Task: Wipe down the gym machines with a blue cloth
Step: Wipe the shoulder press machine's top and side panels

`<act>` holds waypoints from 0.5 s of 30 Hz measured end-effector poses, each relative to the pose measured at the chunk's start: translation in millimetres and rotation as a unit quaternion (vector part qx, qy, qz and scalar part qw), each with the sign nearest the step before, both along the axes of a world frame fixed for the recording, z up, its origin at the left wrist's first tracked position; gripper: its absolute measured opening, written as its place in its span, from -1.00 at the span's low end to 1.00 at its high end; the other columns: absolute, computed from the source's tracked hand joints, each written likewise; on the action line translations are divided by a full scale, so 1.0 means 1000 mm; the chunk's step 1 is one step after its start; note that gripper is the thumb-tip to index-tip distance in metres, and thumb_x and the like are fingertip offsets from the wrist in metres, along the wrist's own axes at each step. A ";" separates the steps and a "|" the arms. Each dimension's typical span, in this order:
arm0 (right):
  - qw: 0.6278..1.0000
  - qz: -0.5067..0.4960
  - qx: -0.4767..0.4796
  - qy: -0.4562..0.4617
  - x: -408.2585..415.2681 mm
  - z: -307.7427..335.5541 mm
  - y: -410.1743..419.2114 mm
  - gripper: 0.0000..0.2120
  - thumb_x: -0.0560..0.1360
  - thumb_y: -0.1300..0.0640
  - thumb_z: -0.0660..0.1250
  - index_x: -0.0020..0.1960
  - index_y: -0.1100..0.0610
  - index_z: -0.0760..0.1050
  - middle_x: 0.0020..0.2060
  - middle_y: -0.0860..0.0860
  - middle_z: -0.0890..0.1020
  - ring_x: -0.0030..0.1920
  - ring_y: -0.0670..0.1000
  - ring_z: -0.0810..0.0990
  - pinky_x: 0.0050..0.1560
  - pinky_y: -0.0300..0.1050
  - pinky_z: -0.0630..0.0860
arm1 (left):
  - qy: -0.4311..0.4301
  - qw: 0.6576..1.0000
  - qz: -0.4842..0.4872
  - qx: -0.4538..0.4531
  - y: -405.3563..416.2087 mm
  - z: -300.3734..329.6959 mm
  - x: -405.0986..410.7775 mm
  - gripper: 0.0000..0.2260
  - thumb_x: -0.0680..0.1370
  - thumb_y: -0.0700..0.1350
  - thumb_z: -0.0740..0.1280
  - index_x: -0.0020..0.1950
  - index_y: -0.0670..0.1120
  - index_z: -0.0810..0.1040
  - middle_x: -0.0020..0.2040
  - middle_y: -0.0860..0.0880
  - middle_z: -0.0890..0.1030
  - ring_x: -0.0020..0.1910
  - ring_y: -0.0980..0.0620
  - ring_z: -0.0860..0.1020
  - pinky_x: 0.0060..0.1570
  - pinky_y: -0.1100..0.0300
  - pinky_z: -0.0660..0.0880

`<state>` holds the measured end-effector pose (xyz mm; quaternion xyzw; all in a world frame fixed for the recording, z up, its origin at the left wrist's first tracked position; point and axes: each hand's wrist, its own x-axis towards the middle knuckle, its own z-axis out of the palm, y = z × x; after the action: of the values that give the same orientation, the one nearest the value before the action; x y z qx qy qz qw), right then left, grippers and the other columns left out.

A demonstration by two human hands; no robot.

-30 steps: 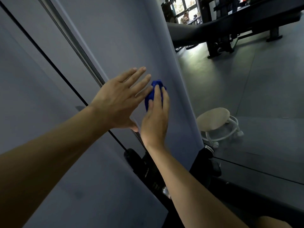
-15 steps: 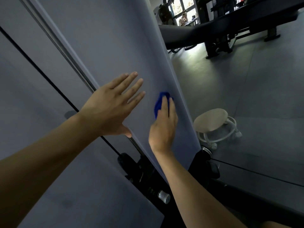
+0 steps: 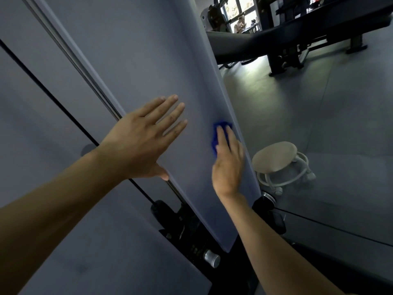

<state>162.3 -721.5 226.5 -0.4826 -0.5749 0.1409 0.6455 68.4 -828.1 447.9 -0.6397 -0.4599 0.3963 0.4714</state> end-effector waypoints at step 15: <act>0.983 0.147 0.081 0.080 -0.024 -0.057 -0.136 -0.55 0.54 0.44 0.24 0.35 0.17 0.59 0.38 0.08 0.54 0.43 0.11 0.45 0.47 -0.04 0.36 | 0.018 1.000 -0.001 0.006 -0.001 0.000 0.003 0.16 0.43 0.65 -0.07 0.60 -0.19 -0.43 0.61 -0.34 -0.38 0.62 -0.34 -0.35 0.62 -0.19 -0.28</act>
<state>138.8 -857.3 169.4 -0.3261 -0.5955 0.2253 0.6988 71.2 -829.0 448.1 -0.6305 -0.4529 0.4042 0.4837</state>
